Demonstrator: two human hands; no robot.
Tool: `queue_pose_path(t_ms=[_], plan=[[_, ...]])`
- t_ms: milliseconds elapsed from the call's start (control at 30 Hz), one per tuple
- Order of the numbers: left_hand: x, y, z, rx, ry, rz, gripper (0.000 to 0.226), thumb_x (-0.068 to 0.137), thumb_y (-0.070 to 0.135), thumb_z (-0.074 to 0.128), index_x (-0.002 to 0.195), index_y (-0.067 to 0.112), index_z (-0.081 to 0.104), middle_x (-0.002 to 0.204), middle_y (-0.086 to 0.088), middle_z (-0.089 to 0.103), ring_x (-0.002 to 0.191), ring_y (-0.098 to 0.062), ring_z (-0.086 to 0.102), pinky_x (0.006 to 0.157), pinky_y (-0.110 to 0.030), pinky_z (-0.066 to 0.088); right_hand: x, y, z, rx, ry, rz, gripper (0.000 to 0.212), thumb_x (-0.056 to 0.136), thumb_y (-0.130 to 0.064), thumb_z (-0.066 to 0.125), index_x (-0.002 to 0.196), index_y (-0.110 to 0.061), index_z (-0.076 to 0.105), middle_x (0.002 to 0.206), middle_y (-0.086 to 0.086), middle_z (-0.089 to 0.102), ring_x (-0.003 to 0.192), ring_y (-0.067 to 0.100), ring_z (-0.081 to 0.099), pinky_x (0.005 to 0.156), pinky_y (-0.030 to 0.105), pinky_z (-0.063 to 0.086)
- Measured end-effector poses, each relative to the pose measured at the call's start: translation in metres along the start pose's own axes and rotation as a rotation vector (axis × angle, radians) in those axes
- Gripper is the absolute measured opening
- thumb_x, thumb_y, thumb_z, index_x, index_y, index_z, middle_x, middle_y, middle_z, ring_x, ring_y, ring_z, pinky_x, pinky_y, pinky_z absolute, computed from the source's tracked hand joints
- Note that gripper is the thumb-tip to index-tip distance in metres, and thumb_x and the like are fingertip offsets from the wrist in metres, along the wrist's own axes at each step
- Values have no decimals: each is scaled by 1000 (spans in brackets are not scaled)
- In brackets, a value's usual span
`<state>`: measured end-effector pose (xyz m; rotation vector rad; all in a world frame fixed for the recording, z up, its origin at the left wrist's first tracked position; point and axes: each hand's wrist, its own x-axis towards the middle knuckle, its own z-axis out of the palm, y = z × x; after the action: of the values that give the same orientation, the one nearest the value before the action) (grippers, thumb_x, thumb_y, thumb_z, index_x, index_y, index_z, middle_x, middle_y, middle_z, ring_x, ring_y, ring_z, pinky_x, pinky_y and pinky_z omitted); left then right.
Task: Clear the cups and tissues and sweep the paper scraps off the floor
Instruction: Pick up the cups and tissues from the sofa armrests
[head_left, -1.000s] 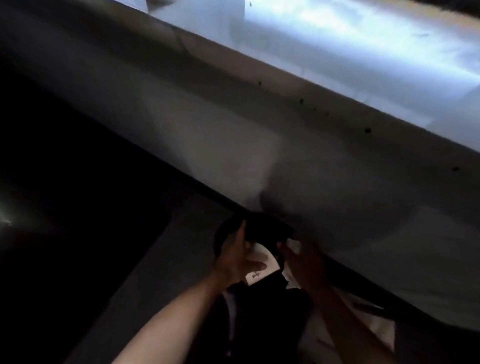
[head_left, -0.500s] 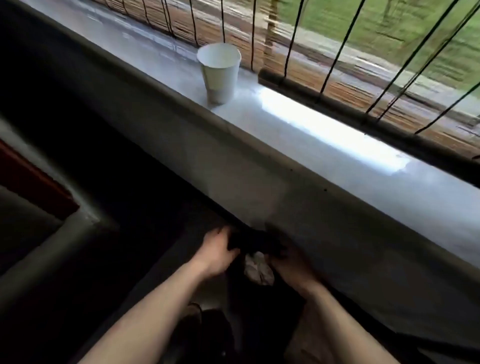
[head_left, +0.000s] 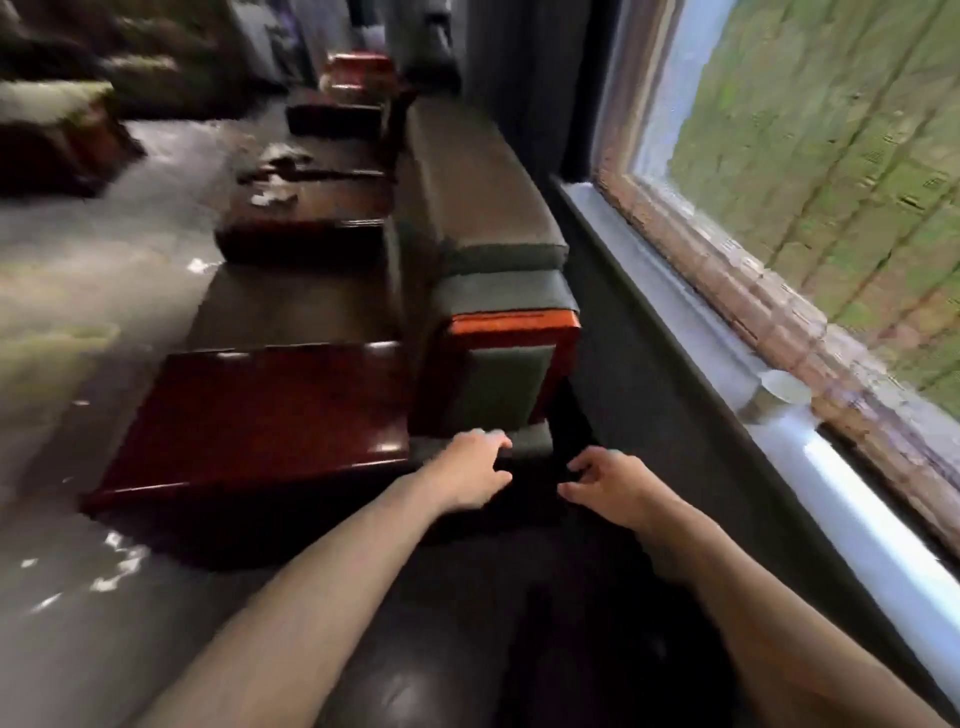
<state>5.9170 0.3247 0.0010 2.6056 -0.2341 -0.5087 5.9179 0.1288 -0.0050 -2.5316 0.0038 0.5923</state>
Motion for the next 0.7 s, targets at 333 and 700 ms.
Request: queue_pose_path(t_ms=[333,700], plan=[[-200,-255,-151,97,255,-425,44,92,29,56,134,18,46,130,-8,50,119,-25,49,96,-34,39,10,-334,121,-219,-199,-561,48,83,-41,67,124,-17,57,113,2,64,100,18,61,82,26,48],[-327,-466,-225,26,376,-730,48,92,24,57,135,10,45,135,-12,50,125,-26,46,102,-30,34,43,-570,254,-383,-292,-855,49,84,-42,66,123,-14,57,120,5,62,106,23,58,77,21,37]])
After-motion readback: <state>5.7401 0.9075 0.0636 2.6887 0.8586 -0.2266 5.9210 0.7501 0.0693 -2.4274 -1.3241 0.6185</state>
